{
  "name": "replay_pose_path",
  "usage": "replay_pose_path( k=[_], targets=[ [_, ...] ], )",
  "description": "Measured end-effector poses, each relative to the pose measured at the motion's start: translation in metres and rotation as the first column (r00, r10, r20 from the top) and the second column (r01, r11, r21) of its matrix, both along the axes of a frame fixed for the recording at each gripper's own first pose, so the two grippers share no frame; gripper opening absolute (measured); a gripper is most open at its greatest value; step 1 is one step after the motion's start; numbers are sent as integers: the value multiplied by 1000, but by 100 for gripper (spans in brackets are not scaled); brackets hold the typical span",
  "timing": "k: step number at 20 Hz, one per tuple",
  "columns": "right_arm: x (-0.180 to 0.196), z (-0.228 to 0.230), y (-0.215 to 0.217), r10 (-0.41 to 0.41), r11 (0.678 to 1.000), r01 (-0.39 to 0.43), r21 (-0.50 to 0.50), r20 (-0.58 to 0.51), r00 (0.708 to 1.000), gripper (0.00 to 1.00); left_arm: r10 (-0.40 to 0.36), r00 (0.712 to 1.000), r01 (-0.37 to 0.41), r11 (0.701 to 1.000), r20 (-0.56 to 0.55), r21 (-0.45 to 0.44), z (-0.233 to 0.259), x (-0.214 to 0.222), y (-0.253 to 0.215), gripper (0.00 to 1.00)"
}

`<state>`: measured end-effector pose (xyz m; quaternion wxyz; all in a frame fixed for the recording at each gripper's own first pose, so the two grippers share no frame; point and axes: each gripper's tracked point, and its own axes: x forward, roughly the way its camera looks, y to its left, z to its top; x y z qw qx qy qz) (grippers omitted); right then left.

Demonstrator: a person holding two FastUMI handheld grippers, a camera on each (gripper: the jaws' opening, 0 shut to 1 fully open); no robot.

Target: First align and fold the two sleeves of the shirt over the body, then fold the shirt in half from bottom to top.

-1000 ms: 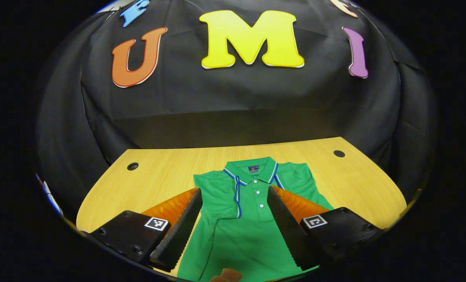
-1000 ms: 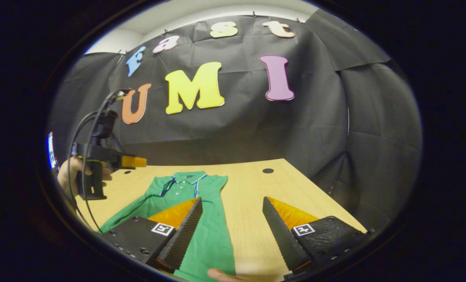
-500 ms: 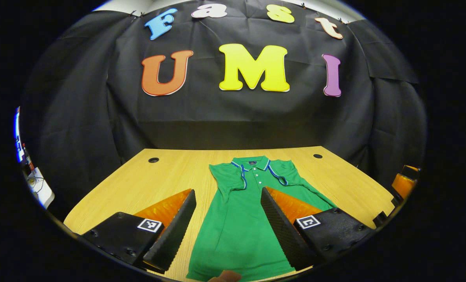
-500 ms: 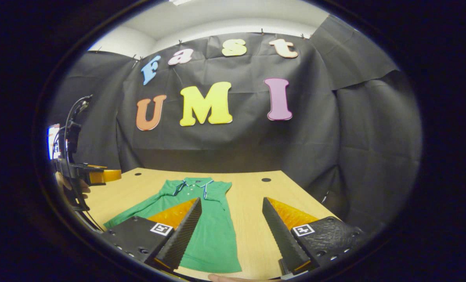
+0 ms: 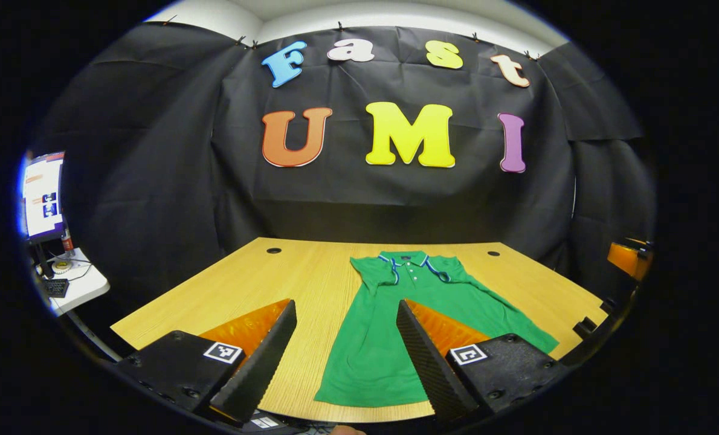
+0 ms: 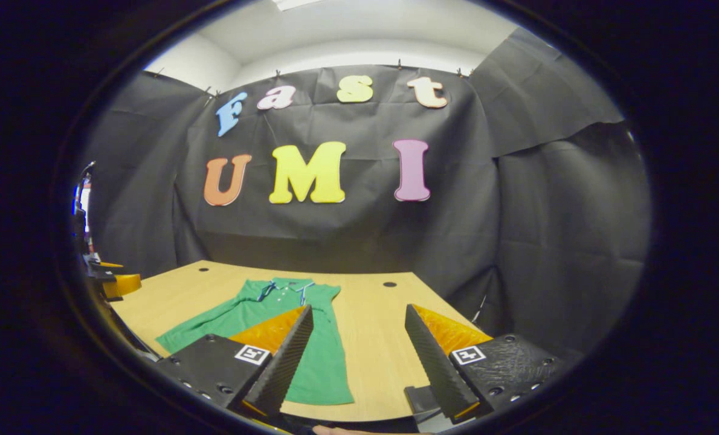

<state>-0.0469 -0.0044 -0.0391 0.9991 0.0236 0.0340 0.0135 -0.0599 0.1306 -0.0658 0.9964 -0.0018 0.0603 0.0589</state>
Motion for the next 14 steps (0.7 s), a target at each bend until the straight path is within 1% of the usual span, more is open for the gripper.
replay_pose_path(
  k=[2, 5, 6, 8, 10, 11, 13, 14],
  targets=[
    [2, -33, 15, 25, 1000, -25, 6, -77, 997, 92, -9, 999, 8, 1000, -49, -10, -30, 1, 0, 100],
    [9, -77, 30, 35, 999, -40, -29, -166, 986, 93, 9, 992, -7, 1000, -122, 20, -70, 6, 11, 100],
    [11, -92, 35, 39, 998, -46, -35, -192, 981, 94, 3, 989, -1, 1000, -145, 11, -83, 10, 10, 100],
    [12, -122, 40, 45, 998, -55, -35, -256, 966, 95, -20, 978, 11, 999, -206, -44, -110, 12, 6, 100],
    [12, -145, 36, 37, 998, -51, -38, -309, 950, 95, -31, 967, 7, 996, -254, -94, -131, 14, 10, 100],
    [13, -151, 34, 32, 998, -49, -44, -326, 945, 97, -29, 962, 1, 995, -271, -102, -137, 14, 13, 100],
    [15, -167, 33, 28, 997, -51, -54, -365, 931, 97, -27, 959, -3, 995, -281, -104, -143, 16, 15, 100],
    [17, -174, 32, 25, 998, -47, -48, -380, 925, 95, -31, 958, 0, 994, -286, -109, -147, 17, 15, 100]
  ],
)
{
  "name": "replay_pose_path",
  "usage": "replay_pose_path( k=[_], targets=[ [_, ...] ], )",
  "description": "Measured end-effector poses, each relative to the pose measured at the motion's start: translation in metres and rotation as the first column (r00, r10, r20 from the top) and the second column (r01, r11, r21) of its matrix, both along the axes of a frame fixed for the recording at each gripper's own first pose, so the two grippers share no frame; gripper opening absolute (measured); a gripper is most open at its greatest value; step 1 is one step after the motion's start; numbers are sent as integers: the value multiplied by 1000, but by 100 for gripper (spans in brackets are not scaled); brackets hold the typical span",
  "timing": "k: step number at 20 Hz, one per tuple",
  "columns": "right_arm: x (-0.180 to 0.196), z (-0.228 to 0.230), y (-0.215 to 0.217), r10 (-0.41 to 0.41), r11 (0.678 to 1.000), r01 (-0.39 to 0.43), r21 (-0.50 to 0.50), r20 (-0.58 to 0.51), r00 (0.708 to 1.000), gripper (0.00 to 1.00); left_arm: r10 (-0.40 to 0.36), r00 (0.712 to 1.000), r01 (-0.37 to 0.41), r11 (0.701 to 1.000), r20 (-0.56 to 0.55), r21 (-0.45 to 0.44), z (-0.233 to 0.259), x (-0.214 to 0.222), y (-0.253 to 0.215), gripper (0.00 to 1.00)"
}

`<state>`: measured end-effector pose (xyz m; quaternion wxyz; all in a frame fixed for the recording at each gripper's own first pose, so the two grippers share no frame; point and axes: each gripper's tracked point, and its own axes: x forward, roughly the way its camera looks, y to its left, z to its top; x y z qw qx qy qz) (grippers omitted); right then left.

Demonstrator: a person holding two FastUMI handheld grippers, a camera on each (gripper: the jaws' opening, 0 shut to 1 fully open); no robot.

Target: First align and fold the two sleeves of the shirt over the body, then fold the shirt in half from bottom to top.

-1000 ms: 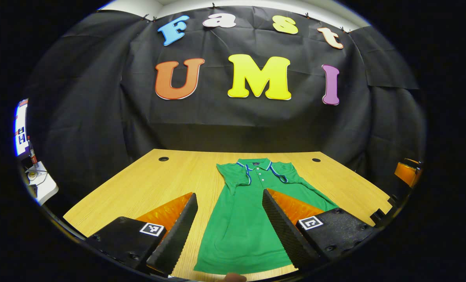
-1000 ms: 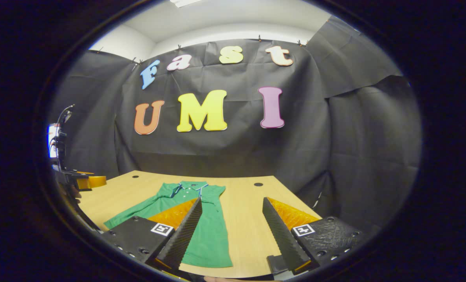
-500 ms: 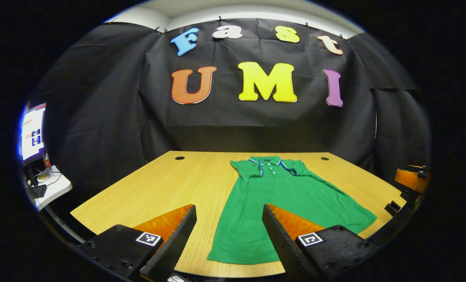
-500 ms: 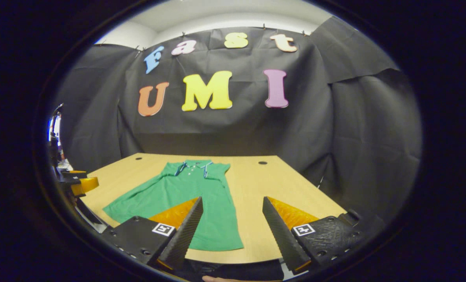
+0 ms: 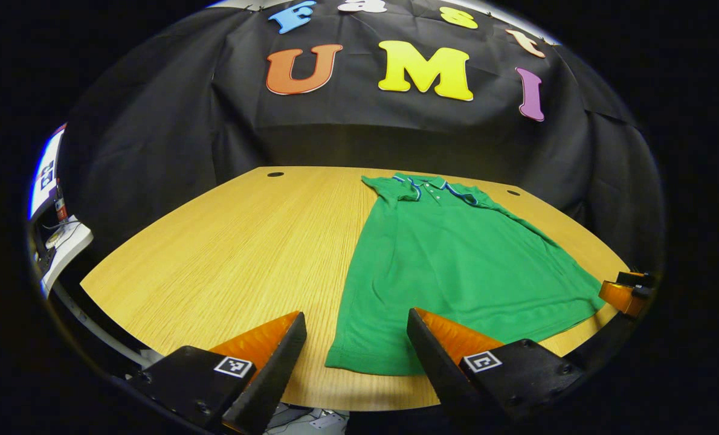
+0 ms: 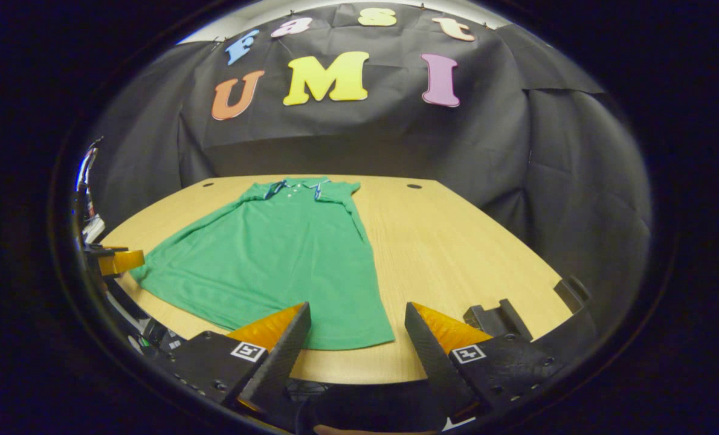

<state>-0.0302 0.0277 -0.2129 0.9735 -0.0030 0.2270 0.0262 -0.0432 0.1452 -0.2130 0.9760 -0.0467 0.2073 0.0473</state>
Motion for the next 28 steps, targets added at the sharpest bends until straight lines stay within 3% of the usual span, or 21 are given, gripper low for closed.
replay_pose_path(
  k=[5, 9, 10, 11, 12, 13, 14, 15, 17, 23, 28],
  targets=[
    [1, -14, 4, 14, 998, -11, 59, -52, 999, 96, -5, 1000, 5, 1000, -15, -18, -9, 4, -6, 100],
    [6, -13, 7, 19, 997, -15, 70, -45, 999, 93, -16, 1000, 18, 998, -26, 55, -13, 4, -7, 100],
    [8, -14, 8, 21, 997, -18, 74, -39, 999, 84, -26, 999, 27, 998, -23, 60, -13, 6, -9, 91],
    [9, -15, 12, 32, 996, -28, 82, -37, 999, 80, -25, 999, 26, 998, -21, 57, -10, 8, -10, 100],
    [10, -14, 17, 40, 995, -37, 91, -31, 999, 60, -29, 999, 30, 998, -18, 54, -12, 12, -11, 80],
    [13, -15, 22, 53, 993, -48, 110, -37, 998, 51, -35, 999, 36, 998, -14, 54, -11, 16, -13, 77],
    [14, -15, 25, 60, 991, -54, 120, -40, 997, 23, -41, 999, 41, 998, -5, 52, -10, 22, -14, 60],
    [18, -15, 27, 68, 991, -63, 117, -41, 997, 13, -33, 999, 33, 999, 5, 39, -10, 26, -14, 38],
    [26, -12, 28, 72, 990, -66, 128, -47, 996, 2, -44, 999, 44, 999, 26, 16, -8, 38, -19, 9],
    [64, 20, 22, 70, 991, -72, 111, 21, 997, 2, -65, 996, 65, 998, 64, 8, 16, 67, -23, 6],
    [112, 82, 26, 69, 991, -84, 105, 141, 988, 2, -73, 987, 75, 997, 143, -7, 70, 104, -18, 7]
  ],
)
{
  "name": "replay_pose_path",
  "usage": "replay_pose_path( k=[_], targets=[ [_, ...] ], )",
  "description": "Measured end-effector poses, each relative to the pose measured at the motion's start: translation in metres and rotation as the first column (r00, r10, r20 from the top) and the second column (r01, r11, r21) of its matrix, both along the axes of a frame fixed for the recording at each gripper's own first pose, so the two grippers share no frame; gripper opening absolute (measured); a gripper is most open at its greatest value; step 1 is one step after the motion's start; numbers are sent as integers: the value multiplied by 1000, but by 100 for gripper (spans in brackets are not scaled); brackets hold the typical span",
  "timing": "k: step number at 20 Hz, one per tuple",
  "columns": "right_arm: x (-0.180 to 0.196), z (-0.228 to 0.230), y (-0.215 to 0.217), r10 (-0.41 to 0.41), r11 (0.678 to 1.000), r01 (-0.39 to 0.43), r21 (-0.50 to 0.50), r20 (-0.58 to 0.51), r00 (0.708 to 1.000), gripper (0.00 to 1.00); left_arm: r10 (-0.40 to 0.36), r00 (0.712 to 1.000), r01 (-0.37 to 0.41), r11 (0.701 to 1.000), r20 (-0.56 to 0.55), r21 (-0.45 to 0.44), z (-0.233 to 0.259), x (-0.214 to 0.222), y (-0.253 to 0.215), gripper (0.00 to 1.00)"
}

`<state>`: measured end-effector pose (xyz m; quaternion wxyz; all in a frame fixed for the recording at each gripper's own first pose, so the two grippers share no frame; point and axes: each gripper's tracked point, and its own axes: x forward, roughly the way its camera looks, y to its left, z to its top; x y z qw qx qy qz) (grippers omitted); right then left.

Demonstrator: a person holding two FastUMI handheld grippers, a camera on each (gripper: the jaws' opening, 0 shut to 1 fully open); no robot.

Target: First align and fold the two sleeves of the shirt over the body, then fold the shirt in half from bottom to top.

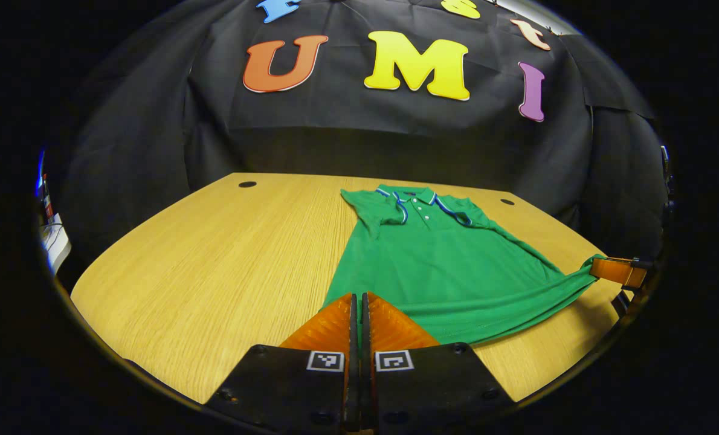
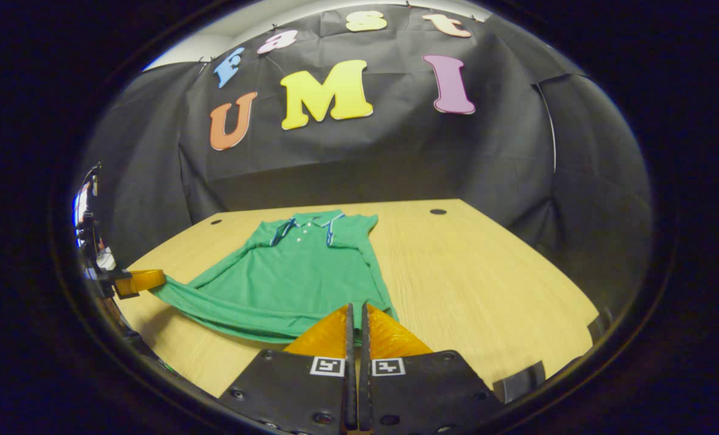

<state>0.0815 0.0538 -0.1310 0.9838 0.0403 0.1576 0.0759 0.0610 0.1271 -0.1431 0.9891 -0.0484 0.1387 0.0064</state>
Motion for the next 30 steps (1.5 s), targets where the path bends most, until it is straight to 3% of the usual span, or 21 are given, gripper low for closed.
replay_pose_path(
  k=[10, 15, 18, 23, 26, 28, 30],
  targets=[
    [154, 97, 27, 12, 997, -1, -75, 148, 989, 1, -17, 990, 3, 995, 138, 99, 96, 149, 18, 6],
    [251, 119, 43, 5, 995, 13, -101, 177, 984, 2, -10, 979, -8, 996, 204, 88, 131, 240, 28, 6],
    [314, 106, 49, -20, 994, 34, -103, 140, 990, 2, -6, 977, -14, 996, 215, 92, 130, 300, 31, 6],
    [397, 50, 54, -74, 988, 78, -131, 42, 996, 1, -6, 988, -4, 998, 154, 65, 81, 382, 36, 6],
    [428, 14, 55, -100, 987, 98, -128, -8, 995, 2, -19, 995, 11, 997, 102, 74, 45, 413, 42, 6],
    [439, -1, 55, -104, 984, 100, -146, -17, 994, 1, -48, 996, 38, 992, 81, 117, 32, 421, 39, 7],
    [439, -9, 53, -118, 977, 112, -183, -18, 993, 2, -81, 993, 72, 992, 82, 105, 29, 423, 31, 7]
  ],
)
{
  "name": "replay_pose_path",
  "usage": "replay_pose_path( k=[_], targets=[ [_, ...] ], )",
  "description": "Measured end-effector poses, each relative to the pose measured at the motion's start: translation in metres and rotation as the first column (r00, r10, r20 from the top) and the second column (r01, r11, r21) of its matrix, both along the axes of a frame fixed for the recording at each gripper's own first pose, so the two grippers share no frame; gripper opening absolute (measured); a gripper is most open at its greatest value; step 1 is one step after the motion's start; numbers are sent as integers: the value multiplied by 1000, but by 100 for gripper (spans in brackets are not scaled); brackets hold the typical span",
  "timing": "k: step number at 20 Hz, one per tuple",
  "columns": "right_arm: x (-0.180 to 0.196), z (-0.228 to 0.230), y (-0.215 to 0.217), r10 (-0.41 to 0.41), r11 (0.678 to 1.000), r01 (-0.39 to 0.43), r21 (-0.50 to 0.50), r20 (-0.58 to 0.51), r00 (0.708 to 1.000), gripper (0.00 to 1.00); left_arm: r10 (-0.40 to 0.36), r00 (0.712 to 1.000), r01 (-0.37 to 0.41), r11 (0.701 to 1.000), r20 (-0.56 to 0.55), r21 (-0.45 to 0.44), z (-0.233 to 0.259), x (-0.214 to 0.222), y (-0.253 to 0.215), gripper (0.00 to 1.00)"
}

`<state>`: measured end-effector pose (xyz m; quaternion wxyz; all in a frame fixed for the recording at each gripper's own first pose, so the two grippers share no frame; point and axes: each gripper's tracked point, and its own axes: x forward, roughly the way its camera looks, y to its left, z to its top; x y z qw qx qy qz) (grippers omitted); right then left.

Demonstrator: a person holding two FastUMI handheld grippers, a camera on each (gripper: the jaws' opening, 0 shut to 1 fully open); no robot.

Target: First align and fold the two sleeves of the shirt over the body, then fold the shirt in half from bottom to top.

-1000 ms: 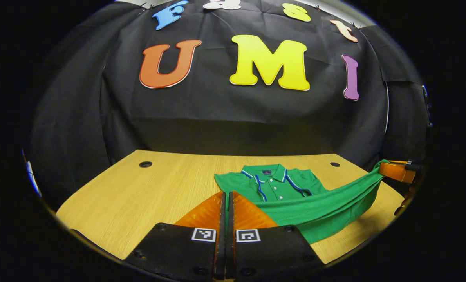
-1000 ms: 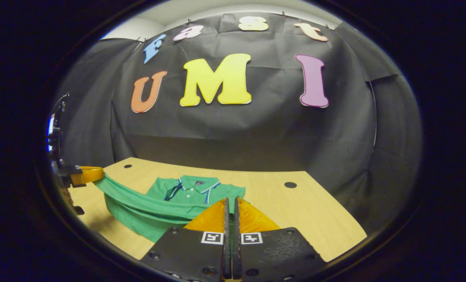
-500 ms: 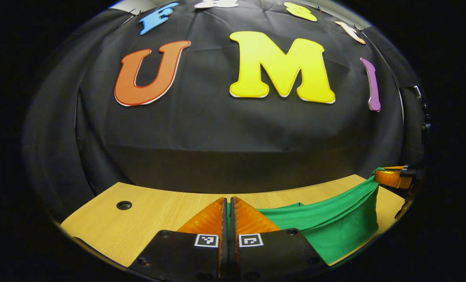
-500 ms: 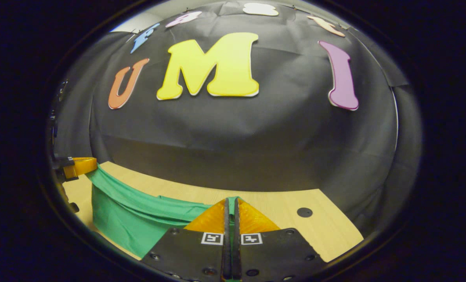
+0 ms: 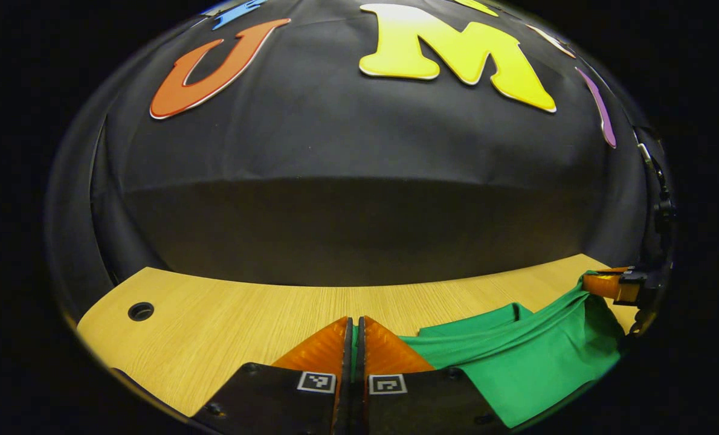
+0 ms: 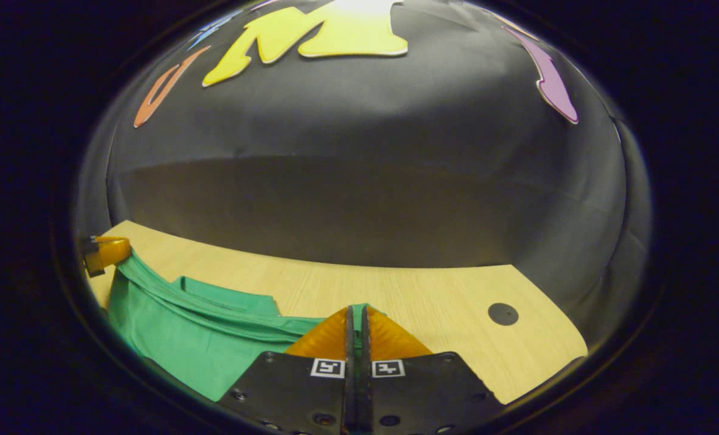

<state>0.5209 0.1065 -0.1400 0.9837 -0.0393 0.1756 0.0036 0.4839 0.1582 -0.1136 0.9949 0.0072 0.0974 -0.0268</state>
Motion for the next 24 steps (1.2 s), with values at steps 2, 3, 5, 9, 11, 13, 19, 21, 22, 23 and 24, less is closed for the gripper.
replay_pose_path(
  k=[2, 3, 5, 9, 11, 13, 19, 21, 22, 23, 24],
  targets=[
    [2, -1, -2, -5, 1000, 5, -14, 1, 1000, 14, 4, 1000, -4, 1000, 12, -27, 4, -3, 1, 20],
    [0, -1, -4, -10, 1000, 10, -16, 0, 1000, 35, 1, 1000, 0, 999, 11, -43, 6, -6, 1, 37],
    [-6, 2, -8, -27, 1000, 26, -15, -7, 1000, 75, 15, 1000, -15, 998, -5, -63, 9, -8, 1, 79],
    [-29, 17, -11, -28, 1000, 28, -1, -9, 1000, 95, 77, 997, -78, 995, -27, -57, -1, -31, 11, 100],
    [-50, 26, -13, -25, 1000, 25, 5, 8, 1000, 95, 82, 996, -83, 995, -27, -49, 0, -46, 11, 100],
    [-76, 33, -12, -15, 1000, 15, 13, 11, 1000, 95, 96, 995, -97, 995, -17, -39, 2, -64, 12, 100],
    [-170, 56, -17, 17, 1000, -18, 19, 56, 998, 95, 105, 994, -105, 992, -16, -63, 3, -140, -1, 100],
    [-202, 70, -19, 32, 999, -34, 20, 94, 995, 95, 108, 994, -108, 991, -5, -74, 10, -166, -5, 100],
    [-218, 78, -23, 33, 999, -35, 16, 113, 993, 95, 104, 995, -104, 992, 2, -71, 14, -181, -8, 100],
    [-234, 86, -27, 29, 999, -32, 16, 135, 990, 95, 108, 994, -107, 993, 7, -58, 17, -196, -9, 100],
    [-251, 96, -30, 31, 999, -35, 24, 158, 987, 95, 113, 993, -112, 993, 19, -42, 22, -212, -11, 100]
  ],
)
